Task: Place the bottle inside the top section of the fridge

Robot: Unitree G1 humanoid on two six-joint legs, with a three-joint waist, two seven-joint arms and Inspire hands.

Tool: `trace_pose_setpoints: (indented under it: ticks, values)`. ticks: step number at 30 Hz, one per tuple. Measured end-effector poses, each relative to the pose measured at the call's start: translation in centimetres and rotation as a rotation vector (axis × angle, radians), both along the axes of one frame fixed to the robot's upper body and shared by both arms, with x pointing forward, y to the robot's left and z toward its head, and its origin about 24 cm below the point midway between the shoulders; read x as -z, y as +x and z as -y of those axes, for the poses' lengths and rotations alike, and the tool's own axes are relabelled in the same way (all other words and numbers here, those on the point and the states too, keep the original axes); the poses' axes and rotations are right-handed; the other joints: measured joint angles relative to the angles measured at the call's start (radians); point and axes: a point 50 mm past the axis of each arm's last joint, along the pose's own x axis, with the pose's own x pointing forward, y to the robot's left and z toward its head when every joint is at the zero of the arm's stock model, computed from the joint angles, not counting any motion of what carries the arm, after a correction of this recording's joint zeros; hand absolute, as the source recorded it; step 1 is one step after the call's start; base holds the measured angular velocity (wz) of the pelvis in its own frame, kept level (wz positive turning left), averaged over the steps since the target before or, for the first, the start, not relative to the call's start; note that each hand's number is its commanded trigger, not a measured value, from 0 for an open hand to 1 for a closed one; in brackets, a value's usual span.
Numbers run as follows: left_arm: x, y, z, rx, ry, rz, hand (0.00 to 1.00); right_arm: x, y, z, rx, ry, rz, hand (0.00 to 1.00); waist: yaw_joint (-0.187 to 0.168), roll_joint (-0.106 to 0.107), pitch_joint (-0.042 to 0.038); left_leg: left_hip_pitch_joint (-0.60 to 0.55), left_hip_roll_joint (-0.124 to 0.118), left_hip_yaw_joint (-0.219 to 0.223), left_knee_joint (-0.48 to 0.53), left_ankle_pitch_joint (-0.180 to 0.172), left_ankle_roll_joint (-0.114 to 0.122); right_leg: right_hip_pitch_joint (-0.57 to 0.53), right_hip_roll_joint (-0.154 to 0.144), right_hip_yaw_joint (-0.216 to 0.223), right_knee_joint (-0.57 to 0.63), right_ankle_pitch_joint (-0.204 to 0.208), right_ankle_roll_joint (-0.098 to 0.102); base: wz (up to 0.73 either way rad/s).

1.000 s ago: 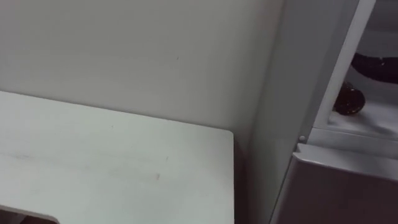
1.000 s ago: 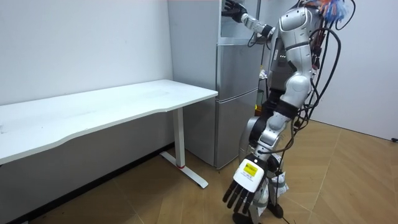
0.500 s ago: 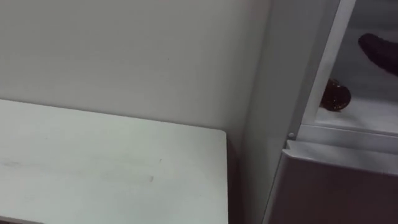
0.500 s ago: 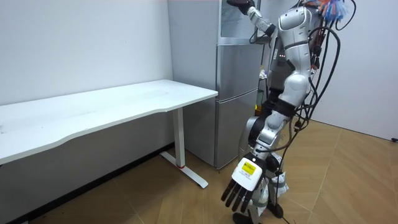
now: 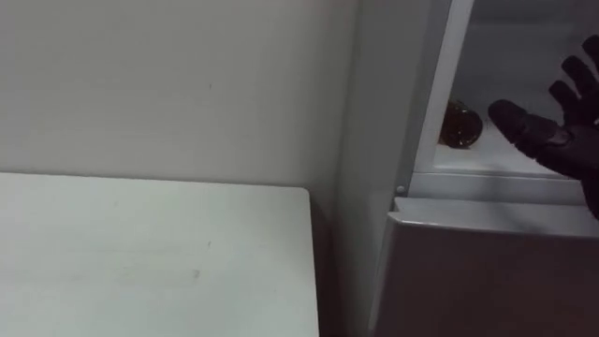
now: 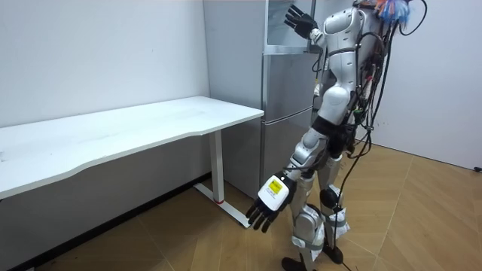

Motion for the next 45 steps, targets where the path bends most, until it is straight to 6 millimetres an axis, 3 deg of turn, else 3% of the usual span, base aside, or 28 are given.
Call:
trace_pose_setpoints:
  ticks: [8, 12, 16, 18, 20, 27, 35, 45]
  values:
    - [0.2, 0.1, 0.6, 0.028, -0.015, -0.001, 0.0, 2.9, -1.6, -0.7, -0.21, 0.181, -0.017, 0.0, 0.006, 0.029, -0.0063, 0.01, 0.002, 0.02, -0.002, -0.004, -0.001, -0.005, 0.003, 0.018, 0.007, 0.0, 0.0, -0.06]
    - [0.8, -0.3, 1.5, 0.063, -0.033, -0.035, 0.0, 4.5, -1.9, -2.2, -0.323, 0.28, -0.016, 0.0, 0.01, 0.052, -0.0025, 0.016, 0.004, 0.036, -0.003, -0.006, -0.002, -0.014, 0.004, 0.037, 0.02, -0.001, -0.002, -0.15]
    - [1.0, -0.3, 2.1, 0.078, -0.045, -0.036, 0.0, 6.3, -2.7, -2.7, -0.34, 0.334, -0.033, 0.0, 0.013, 0.059, -0.0043, 0.007, 0.004, 0.053, 0.0, -0.006, -0.002, -0.032, 0.005, 0.053, 0.021, -0.002, -0.003, -0.14]
    - [1.0, -0.1, 2.4, 0.088, -0.053, -0.029, 0.0, 7.6, -3.3, -2.7, -0.325, 0.372, -0.063, 0.0, 0.013, 0.06, -0.0086, 0.002, 0.004, 0.054, 0.002, -0.007, -0.002, -0.035, 0.005, 0.053, 0.021, -0.002, -0.003, 0.0]
    - [1.1, 0.4, 2.7, 0.101, -0.062, -0.012, 0.0, 8.9, -3.9, -2.6, -0.303, 0.383, -0.113, 0.0, 0.006, 0.059, -0.004, -0.003, 0.004, 0.053, 0.01, -0.009, 0.0, -0.035, 0.005, 0.052, 0.021, -0.001, -0.003, 0.04]
    - [1.3, 0.9, 3.4, 0.131, -0.067, 0.019, 0.0, 13.5, -5.5, -1.3, -0.176, 0.44, -0.264, 0.0, -0.023, 0.069, -0.0023, -0.007, 0.002, 0.055, 0.02, -0.02, 0.004, -0.033, 0.005, 0.058, 0.02, 0.001, 0.001, -0.01]
    - [1.3, 1.4, 3.5, 0.128, -0.058, 0.038, 0.0, 20.9, -7.8, 0.8, 0.024, 0.503, -0.581, 0.0, -0.036, 0.075, -0.0061, -0.015, 0.002, 0.056, 0.019, -0.021, 0.004, -0.045, 0.004, 0.058, 0.02, 0.0, 0.002, -0.02]
    - [1.3, 1.8, 3.5, 0.105, -0.065, 0.057, 0.0, 28.1, -12.2, 0.6, 0.221, 0.553, -0.935, 0.0, -0.036, 0.073, -0.0057, -0.017, 0.002, 0.052, 0.017, -0.023, 0.003, -0.053, 0.005, 0.059, 0.02, 0.0, 0.002, 0.0]
